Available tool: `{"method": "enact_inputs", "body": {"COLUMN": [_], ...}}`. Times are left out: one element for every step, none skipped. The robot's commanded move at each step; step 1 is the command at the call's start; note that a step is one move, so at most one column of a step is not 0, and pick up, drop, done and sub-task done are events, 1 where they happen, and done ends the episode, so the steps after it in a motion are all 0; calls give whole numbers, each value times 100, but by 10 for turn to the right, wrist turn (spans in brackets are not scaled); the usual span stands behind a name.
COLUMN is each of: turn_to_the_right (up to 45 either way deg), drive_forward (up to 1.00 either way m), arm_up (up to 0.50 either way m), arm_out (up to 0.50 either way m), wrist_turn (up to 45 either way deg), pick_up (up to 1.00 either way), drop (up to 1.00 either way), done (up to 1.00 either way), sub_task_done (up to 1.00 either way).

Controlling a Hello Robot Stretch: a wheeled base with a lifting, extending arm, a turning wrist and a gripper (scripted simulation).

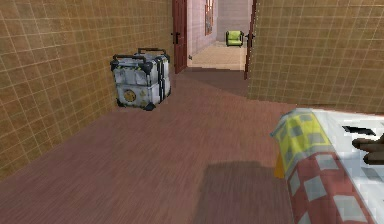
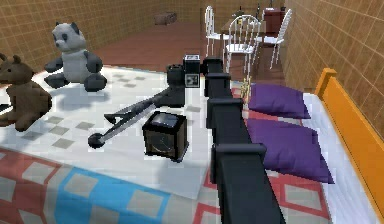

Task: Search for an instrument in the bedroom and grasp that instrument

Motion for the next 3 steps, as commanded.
{"method": "enact_inputs", "body": {"turn_to_the_right": [0,0,0], "drive_forward": [0,0,0], "arm_up": [0,0,-30], "arm_out": [0,0,0], "wrist_turn": [450,390,0], "pick_up": [0,0,0], "drop": [0,0,0], "done": [0,0,0], "sub_task_done": [0,0,0]}}
